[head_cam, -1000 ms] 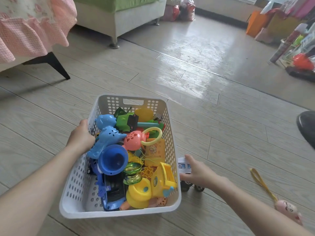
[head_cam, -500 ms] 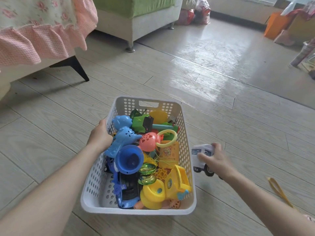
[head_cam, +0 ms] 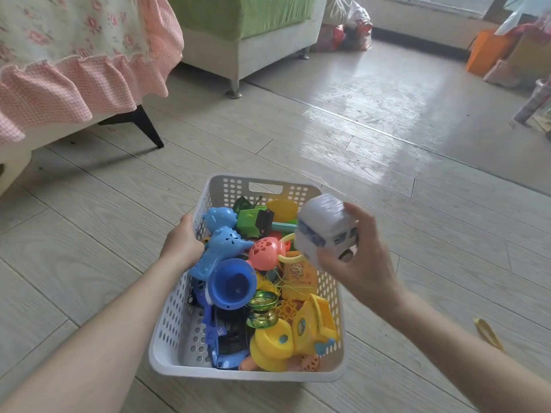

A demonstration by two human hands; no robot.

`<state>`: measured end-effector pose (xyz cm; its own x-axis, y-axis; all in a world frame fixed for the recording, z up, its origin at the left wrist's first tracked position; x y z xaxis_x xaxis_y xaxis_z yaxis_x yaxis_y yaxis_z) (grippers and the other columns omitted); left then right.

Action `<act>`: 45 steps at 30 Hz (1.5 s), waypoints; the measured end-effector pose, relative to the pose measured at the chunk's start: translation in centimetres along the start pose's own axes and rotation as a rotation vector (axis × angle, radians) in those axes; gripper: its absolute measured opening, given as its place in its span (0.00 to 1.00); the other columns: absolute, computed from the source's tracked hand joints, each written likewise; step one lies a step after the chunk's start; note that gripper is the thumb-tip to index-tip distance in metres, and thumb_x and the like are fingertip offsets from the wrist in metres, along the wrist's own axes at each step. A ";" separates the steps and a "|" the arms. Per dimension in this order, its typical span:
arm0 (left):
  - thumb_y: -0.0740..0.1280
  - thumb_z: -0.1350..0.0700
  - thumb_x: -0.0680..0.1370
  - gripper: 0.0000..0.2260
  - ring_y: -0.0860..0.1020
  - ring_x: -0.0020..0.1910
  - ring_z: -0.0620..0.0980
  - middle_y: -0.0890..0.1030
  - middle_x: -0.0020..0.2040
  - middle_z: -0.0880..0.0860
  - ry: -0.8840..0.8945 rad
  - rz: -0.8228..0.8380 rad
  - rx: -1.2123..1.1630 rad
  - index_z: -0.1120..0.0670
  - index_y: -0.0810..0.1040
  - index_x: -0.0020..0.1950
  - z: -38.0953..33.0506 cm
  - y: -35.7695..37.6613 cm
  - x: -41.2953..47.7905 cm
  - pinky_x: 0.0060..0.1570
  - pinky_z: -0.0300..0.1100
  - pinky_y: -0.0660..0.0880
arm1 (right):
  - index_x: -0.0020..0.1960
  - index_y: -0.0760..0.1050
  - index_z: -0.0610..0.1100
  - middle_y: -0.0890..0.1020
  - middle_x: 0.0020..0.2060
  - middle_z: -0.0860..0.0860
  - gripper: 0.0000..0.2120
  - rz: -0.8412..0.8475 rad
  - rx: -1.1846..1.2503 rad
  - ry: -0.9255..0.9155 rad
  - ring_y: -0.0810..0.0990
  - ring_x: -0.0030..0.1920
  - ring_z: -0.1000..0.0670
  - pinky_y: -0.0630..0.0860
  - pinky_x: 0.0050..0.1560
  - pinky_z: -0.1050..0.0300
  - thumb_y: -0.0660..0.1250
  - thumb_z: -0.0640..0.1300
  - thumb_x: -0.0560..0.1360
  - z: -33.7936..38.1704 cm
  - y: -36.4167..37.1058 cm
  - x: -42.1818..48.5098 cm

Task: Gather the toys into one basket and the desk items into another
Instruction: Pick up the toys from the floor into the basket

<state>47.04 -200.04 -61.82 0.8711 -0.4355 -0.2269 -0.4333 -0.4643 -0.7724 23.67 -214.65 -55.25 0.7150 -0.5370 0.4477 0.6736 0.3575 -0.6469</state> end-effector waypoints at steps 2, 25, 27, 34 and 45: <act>0.56 0.69 0.73 0.20 0.70 0.44 0.55 0.72 0.47 0.57 -0.001 0.000 -0.018 0.58 0.64 0.64 -0.1 0.0 -0.2 0.37 0.45 0.67 | 0.63 0.59 0.52 0.72 0.51 0.50 0.30 0.083 0.072 -0.033 0.77 0.44 0.54 0.78 0.37 0.64 0.66 0.54 0.64 1.1 1.4 -1.1; 0.59 0.69 0.72 0.20 0.73 0.48 0.55 0.79 0.55 0.60 0.151 0.035 -0.135 0.57 0.73 0.62 -1.0 0.3 -2.8 0.45 0.43 0.67 | 0.52 0.74 0.45 0.82 0.45 0.48 0.09 -0.029 0.518 1.040 0.82 0.46 0.49 0.81 0.47 0.47 0.57 0.38 0.79 -1.7 1.8 -6.1; 0.59 0.70 0.71 0.20 0.75 0.49 0.57 0.79 0.54 0.61 0.195 0.064 -0.143 0.58 0.73 0.61 -3.0 1.7 -3.4 0.45 0.44 0.68 | 0.50 0.75 0.46 0.82 0.45 0.47 0.09 -0.095 0.497 1.066 0.83 0.45 0.48 0.81 0.47 0.46 0.57 0.36 0.79 -2.5 -0.4 -7.5; 0.58 0.70 0.71 0.22 0.75 0.58 0.60 0.78 0.60 0.60 0.350 0.183 -0.174 0.58 0.71 0.64 -10.7 9.5 -5.5 0.55 0.49 0.70 | 0.47 0.78 0.46 0.84 0.44 0.48 0.09 -0.321 0.380 1.099 0.83 0.47 0.47 0.80 0.50 0.45 0.61 0.36 0.77 -7.3 -7.8 -11.2; 0.58 0.69 0.74 0.22 0.72 0.61 0.61 0.74 0.63 0.62 0.403 0.270 -0.061 0.61 0.67 0.68 -13.7 15.0 -6.7 0.57 0.49 0.68 | 0.46 0.78 0.44 0.82 0.41 0.49 0.10 -0.425 0.323 1.106 0.79 0.43 0.51 0.76 0.46 0.58 0.59 0.44 0.79 -14.1 -12.3 -15.1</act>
<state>31.56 -214.69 -63.72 0.5719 -0.8051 -0.1574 -0.6551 -0.3326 -0.6784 1.93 -221.75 -62.78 -0.0111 -0.9598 -0.2805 0.9422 0.0839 -0.3244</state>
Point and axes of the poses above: each hand's wrist, its own x-axis towards the middle knuckle, its own y-axis out of the palm, z = x × y, the point moved 1 cm from there along x, towards the middle knuckle
